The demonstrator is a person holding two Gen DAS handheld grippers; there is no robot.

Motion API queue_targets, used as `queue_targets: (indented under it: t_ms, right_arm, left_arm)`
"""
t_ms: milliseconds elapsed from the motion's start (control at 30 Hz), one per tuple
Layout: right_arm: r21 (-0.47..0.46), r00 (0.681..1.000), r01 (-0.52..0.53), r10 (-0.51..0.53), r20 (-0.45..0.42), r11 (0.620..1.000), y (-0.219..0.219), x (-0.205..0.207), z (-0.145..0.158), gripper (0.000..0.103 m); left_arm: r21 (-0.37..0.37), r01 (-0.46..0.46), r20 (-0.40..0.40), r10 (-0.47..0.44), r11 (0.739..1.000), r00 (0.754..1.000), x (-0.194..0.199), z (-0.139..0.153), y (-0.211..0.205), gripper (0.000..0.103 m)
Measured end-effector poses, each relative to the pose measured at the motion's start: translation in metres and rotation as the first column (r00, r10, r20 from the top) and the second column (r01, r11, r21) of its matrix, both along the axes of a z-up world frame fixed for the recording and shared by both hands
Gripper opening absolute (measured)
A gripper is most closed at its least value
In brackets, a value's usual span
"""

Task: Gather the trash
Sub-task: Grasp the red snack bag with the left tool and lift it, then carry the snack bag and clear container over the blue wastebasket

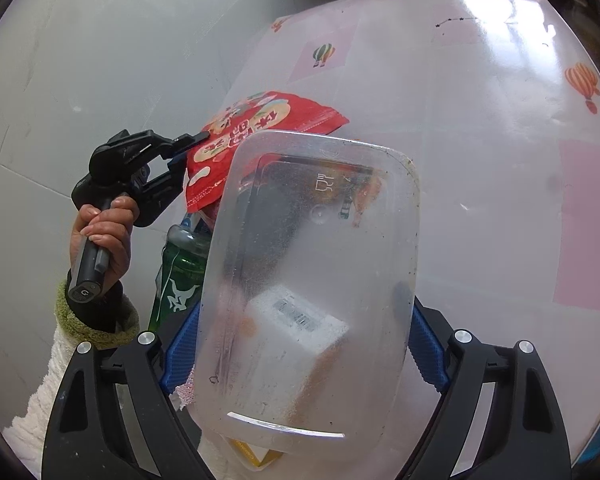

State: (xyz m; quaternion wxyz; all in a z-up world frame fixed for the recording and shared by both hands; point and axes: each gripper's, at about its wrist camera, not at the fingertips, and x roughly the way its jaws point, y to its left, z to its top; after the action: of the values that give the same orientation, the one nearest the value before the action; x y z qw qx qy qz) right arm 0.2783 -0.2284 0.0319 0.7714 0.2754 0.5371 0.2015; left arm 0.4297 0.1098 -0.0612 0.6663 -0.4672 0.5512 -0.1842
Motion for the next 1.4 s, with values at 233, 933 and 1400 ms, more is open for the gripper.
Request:
queue_targets:
  t_ms: [233,933,1400]
  right_arm:
    - [0.012,0.999,0.031,-0.031,0.02,0.999,-0.004,0.0,0.006,0.082]
    - [0.051,0.989,0.121,-0.125,0.079,0.991,-0.031,-0.037,0.021,0.082]
    - [0.051,0.956,0.259,-0.263,0.127,0.965,-0.054,-0.112,0.045,0.081]
  left_arm:
    - [-0.052,-0.012,0.063,0.015,0.999,0.998,-0.005,0.017,0.0,0.0]
    - [-0.141,0.099,0.363,-0.042,0.985,0.931,-0.047,0.106,-0.02,0.0]
    - [-0.006,0.339,0.602,-0.268,0.941,0.753,-0.154,0.167,-0.065,0.0]
